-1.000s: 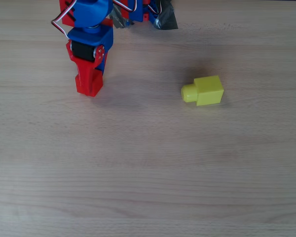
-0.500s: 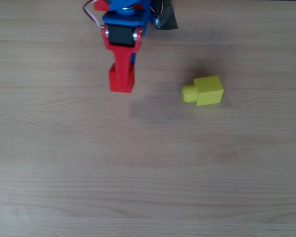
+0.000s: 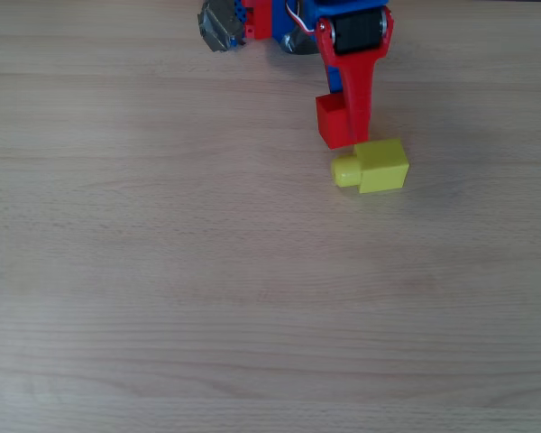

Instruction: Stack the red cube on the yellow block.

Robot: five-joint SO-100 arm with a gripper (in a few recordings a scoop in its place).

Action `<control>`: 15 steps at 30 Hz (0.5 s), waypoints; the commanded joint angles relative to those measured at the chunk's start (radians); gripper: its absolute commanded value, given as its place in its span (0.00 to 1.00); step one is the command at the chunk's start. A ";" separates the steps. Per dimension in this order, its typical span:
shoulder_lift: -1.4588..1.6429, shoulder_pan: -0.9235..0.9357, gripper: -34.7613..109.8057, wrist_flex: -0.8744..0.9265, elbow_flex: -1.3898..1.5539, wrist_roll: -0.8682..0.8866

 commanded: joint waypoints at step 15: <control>-0.224 -0.195 0.35 0.009 -0.221 0.069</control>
